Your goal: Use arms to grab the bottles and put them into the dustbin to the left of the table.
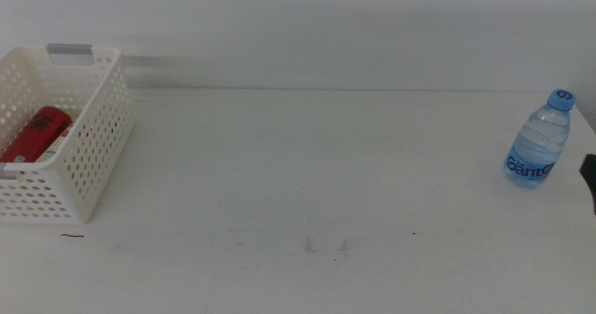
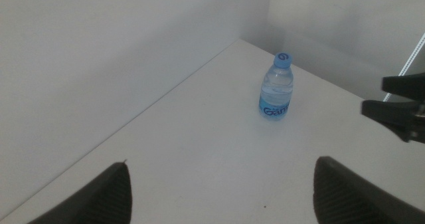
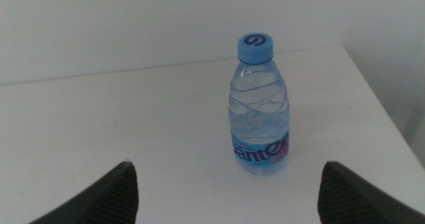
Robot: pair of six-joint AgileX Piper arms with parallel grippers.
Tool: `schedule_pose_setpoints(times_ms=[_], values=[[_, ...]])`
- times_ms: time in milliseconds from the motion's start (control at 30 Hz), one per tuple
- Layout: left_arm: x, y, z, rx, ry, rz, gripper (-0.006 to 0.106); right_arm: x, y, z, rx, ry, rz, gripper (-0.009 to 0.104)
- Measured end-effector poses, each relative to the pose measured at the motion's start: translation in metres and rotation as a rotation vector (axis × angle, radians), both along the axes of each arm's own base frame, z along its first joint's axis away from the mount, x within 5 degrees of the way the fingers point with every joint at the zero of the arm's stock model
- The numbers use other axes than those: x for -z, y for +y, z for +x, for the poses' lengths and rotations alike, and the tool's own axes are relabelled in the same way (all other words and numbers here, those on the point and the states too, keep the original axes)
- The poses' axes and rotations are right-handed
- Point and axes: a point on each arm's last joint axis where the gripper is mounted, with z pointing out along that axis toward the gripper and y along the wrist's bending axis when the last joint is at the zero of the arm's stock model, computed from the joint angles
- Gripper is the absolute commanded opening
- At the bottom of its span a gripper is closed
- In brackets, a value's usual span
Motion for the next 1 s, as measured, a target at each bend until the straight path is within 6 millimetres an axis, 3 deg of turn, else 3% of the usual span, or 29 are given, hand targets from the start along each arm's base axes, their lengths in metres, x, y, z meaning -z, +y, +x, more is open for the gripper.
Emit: schedule_pose_setpoints(times_ms=[400,733,1000], values=[[0.0,0.0,0.0,0.0,0.0,0.0,0.094,0.031,0.002,0.049,-0.028,-0.037,-0.024,0.086],[0.0,0.0,0.0,-0.003,-0.003,0.002,0.094,0.098,-0.012,0.095,0.092,-0.028,-0.158,0.086],[0.0,0.0,0.001,-0.005,-0.007,-0.001,0.094,0.146,-0.013,0.145,0.086,0.043,-0.191,0.086]])
